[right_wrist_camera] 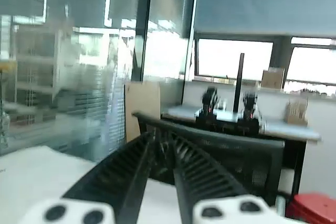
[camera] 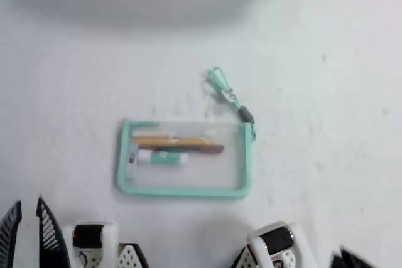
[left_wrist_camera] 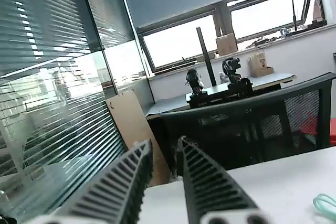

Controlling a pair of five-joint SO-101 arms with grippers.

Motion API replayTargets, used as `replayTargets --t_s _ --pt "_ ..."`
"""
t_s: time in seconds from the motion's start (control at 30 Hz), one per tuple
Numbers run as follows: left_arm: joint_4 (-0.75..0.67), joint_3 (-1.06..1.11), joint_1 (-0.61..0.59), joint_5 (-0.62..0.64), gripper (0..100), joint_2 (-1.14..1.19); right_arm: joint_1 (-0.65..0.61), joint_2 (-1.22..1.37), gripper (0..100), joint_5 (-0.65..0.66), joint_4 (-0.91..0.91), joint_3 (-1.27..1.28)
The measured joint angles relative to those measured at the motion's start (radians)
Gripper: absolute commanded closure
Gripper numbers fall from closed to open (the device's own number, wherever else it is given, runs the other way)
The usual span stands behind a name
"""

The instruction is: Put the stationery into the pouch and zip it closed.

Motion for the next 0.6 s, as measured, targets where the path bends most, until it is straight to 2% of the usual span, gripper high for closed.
replayTargets --t_s 0.1,0.2,0.27,0.43,0.6 --pt "0.018 0.084 0.002 0.000 91 -0.002 0.055 -0.112 98.1 -0.002 0.003 0.043" --pt "0.020 0.118 0.002 0.000 91 -0.002 0.190 -0.114 98.1 -0.002 0.009 0.058" --pt "0.020 0.120 0.002 0.000 91 -0.002 0.226 -0.114 98.1 -0.002 0.009 0.075" --pt "0.020 0.170 0.000 0.000 91 -0.002 0.152 -0.115 98.1 -0.002 0.009 0.181" --pt "-0.051 0.347 0.000 0.000 91 -0.002 0.091 -0.115 98.1 -0.002 -0.041 0.460"
